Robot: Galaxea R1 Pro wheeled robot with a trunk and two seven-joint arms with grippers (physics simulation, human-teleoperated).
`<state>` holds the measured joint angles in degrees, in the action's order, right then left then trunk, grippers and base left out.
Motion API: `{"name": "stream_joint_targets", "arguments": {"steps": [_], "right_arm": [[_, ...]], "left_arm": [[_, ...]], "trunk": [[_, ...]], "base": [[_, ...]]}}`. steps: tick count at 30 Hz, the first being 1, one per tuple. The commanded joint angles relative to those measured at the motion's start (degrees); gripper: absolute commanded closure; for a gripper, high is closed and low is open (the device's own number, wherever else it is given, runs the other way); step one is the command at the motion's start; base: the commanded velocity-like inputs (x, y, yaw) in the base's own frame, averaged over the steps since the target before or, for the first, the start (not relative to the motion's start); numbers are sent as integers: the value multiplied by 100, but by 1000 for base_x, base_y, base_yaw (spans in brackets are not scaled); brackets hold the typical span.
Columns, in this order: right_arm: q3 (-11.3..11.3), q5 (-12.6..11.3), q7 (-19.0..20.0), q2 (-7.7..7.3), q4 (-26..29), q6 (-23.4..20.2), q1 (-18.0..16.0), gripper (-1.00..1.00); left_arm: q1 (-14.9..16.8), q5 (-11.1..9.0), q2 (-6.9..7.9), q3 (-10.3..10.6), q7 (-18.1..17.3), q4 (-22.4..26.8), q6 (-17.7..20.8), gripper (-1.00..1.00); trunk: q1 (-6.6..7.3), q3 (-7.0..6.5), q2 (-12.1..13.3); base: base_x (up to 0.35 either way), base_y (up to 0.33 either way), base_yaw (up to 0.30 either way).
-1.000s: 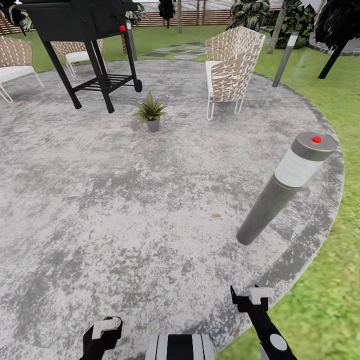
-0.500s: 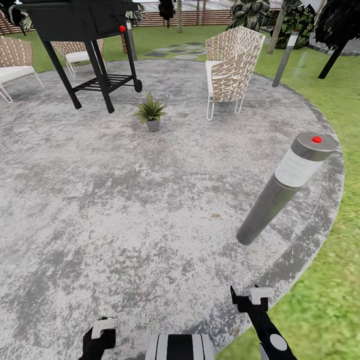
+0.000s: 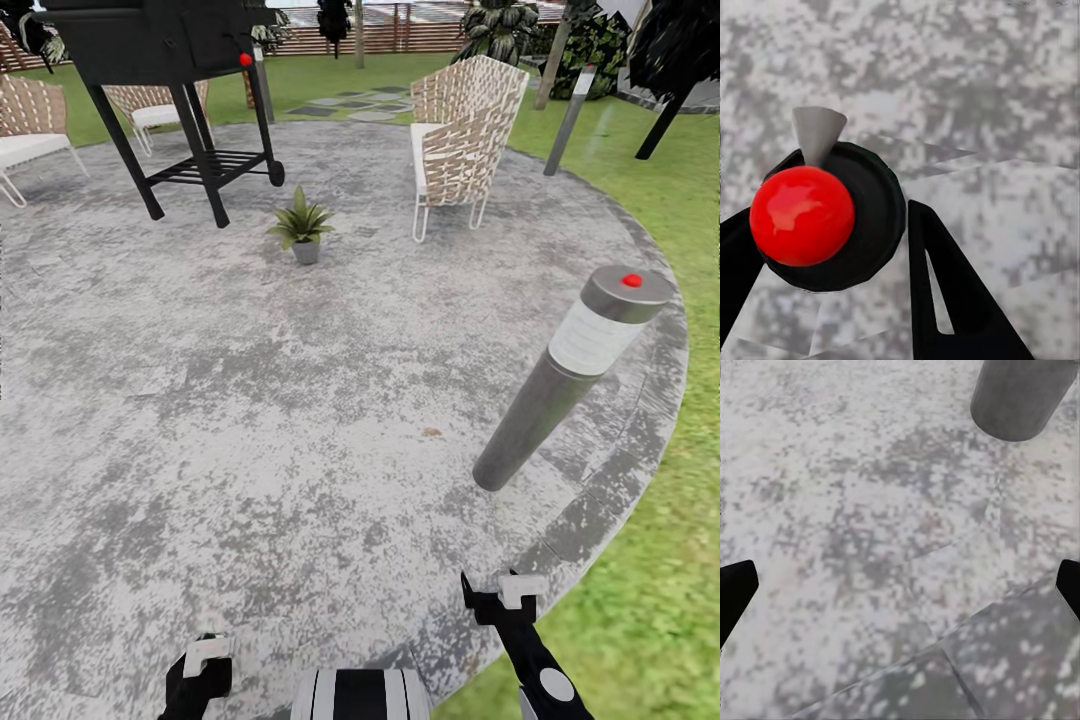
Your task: Pick up the pesticide atomizer in the garden and spray insectifuge to fully cover both potted plants in the garden.
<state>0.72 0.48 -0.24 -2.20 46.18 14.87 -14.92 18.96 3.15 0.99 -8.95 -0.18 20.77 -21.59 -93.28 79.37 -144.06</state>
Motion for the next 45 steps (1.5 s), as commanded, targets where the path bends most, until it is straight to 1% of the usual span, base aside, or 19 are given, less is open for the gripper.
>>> {"name": "stream_joint_targets", "arguments": {"steps": [1,19,24,27,31,36,38,41,45], "right_arm": [[7,4,-3,-3,-3,16,-2,-100],[6,5,-3,4,-7,31,-2,-100],[-3,19,-6,2,-38,39,-2,-100],[-10,24,-9,-14,-57,52,1,-100],[-23,23,-18,-65,-173,67,12,-100],[-27,22,-20,-86,-619,101,22,-100],[-28,22,-15,-92,-903,167,23,-100],[-29,22,-12,-118,-1304,391,26,-100],[-28,22,-12,-231,-2134,1011,32,-100]], "left_arm": [[3,36,-3,-28,0,-6,-20,100],[3,36,6,-37,7,-10,-6,100],[2,38,12,-27,9,63,-3,100],[3,46,-2,-1,32,81,-4,100],[-48,55,42,2,65,73,-2,100],[-85,66,124,-1,88,69,-3,100],[-96,64,151,-5,93,39,-3,100],[-118,63,166,-44,101,5,-3,100],[-267,59,169,-184,99,17,-9,100]], "trunk": [[3,-20,0],[50,-418,24],[63,-529,31],[70,-603,35],[81,-721,41],[94,-875,47],[99,-937,50],[107,-1030,54],[117,-1155,59]], "base": [[0,0,0],[0,0,0],[0,0,0],[0,0,0],[0,0,-4],[0,0,-49],[0,0,-63],[0,0,-65],[0,0,-66]]}}
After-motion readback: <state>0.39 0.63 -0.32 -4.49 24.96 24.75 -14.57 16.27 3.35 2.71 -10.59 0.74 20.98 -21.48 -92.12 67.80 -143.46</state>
